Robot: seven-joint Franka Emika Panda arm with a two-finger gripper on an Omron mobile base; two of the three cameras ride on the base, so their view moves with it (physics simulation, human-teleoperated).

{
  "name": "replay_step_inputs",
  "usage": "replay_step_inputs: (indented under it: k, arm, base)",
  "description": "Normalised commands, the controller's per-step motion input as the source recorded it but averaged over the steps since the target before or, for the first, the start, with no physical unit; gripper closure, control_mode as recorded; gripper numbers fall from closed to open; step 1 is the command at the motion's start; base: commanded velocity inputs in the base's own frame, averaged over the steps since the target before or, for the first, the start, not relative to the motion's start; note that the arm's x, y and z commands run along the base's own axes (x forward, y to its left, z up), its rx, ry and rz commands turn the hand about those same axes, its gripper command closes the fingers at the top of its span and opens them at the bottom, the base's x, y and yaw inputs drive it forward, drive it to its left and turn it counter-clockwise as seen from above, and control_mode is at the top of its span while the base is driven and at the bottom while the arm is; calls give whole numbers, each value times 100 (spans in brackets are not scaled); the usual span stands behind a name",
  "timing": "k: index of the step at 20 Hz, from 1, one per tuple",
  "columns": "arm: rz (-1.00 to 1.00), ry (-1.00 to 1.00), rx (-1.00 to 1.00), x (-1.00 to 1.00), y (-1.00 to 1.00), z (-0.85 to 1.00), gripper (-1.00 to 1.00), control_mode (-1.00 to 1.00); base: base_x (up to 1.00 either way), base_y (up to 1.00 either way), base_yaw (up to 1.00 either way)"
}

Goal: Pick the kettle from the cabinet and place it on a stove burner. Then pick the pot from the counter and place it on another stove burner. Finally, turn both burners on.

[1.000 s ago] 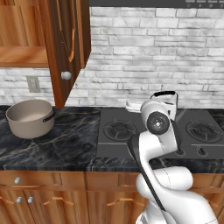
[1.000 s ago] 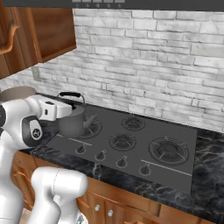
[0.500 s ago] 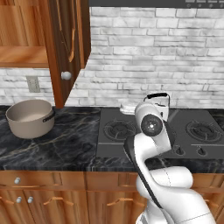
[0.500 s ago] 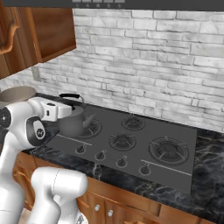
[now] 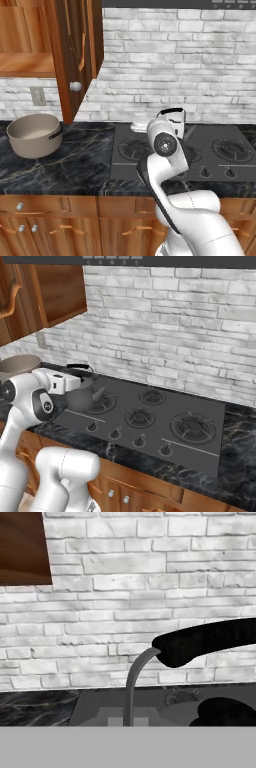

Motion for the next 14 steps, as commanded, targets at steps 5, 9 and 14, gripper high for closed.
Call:
replay_step_inputs:
  k: [5,9,14]
  arm:
    - [1,1,7,36,1,0,100,-100]
    - [0,1,4,32,5,-3,100,-100]
    - [1,0,0,12,15,-9,100,-100]
  base:
    - [0,0,0]
    - [0,0,0]
    - [0,0,0]
